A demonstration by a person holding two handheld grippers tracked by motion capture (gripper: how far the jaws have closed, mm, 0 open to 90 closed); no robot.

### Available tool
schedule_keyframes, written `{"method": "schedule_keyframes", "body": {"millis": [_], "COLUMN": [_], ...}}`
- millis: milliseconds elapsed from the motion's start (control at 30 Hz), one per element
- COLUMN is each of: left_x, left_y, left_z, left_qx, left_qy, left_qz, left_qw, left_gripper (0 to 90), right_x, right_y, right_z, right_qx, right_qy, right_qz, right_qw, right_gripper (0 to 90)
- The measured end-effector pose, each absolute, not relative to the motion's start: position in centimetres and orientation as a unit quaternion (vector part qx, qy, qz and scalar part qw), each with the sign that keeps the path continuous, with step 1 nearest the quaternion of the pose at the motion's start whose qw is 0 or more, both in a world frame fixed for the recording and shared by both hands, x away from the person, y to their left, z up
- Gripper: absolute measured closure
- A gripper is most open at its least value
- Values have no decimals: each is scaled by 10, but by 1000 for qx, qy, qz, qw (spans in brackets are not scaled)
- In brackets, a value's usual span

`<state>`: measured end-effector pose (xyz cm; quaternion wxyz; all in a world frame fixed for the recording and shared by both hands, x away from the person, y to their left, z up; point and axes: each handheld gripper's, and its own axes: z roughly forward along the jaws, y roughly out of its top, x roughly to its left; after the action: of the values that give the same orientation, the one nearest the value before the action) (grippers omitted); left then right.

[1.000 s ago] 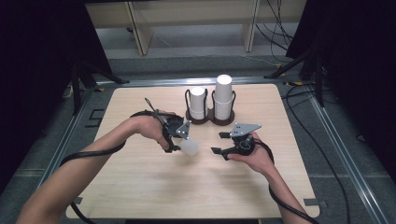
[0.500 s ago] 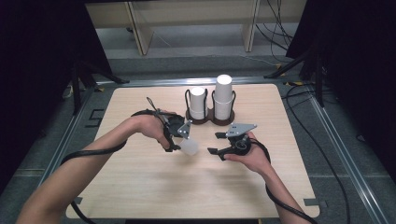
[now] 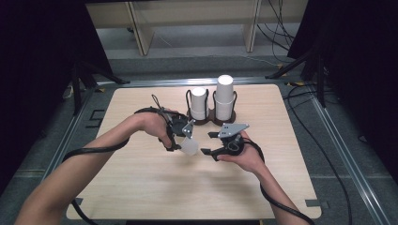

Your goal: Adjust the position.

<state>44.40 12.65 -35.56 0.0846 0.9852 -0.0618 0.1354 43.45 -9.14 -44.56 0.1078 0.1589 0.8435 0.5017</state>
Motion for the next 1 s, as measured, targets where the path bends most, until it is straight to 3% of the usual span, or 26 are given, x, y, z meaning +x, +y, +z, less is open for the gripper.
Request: {"method": "schedule_keyframes", "body": {"millis": [1000], "left_x": [444], "left_y": [113], "left_z": [-350], "left_qx": [985], "left_qy": [-87], "left_qz": [131], "left_qw": [68], "left_gripper": [336], "right_x": [436], "right_y": [-49], "right_z": [-452], "right_qx": [121], "right_qy": [857], "right_qz": [491], "right_qw": [102], "right_gripper": [289]}}
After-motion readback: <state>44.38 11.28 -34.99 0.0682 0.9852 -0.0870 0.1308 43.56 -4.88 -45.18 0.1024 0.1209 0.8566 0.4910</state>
